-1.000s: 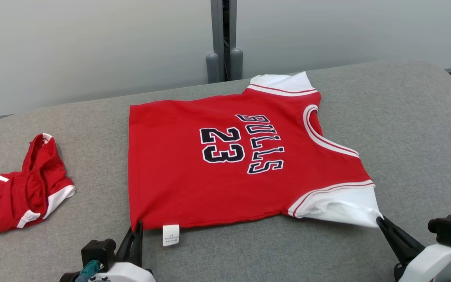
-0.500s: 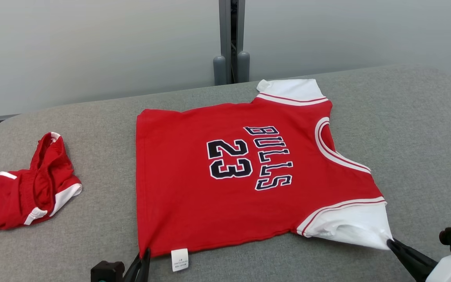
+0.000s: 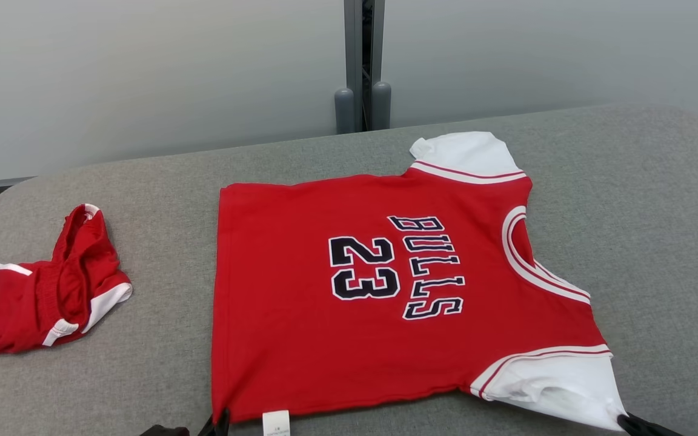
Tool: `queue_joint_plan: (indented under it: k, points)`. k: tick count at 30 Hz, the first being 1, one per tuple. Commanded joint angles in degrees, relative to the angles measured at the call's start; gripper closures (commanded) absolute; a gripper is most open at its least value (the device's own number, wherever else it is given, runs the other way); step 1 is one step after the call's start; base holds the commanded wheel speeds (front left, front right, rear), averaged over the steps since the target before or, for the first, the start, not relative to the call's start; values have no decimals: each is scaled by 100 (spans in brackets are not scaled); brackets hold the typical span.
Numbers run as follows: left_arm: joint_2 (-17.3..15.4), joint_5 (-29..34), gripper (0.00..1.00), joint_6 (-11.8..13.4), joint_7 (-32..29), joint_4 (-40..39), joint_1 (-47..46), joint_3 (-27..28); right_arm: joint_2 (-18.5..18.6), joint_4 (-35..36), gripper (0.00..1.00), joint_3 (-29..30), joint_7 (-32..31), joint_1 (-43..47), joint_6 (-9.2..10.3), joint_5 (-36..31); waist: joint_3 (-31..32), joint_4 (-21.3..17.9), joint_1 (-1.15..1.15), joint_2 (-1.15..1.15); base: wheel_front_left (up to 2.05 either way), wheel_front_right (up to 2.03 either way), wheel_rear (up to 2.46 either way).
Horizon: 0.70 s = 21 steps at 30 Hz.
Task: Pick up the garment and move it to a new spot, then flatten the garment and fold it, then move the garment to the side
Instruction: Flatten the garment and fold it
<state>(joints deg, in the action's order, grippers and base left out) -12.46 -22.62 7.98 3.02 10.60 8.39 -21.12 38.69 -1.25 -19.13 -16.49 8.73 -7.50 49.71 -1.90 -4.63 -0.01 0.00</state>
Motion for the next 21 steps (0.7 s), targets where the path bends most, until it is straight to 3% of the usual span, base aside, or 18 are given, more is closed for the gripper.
queue_joint_plan:
  k: [1, 9, 21]
  points:
    - [-68, 56, 100, 13, -53, -95, 90, -11, 67, 113, 100, 124, -120, 131, 2, 21, 7, 3, 1, 0, 0, 0, 0]
    - [-110, 15, 100, 88, -166, -444, 5, 1, -182, 398, 100, 536, -362, 293, 2, -198, -42, 52, 1, 0, 0, 0, 0]
    - [-96, 75, 100, 188, -221, -596, -403, 40, -427, 352, 100, 679, 62, -235, 2, -579, -357, 82, 1, 0, 0, 0, 0]
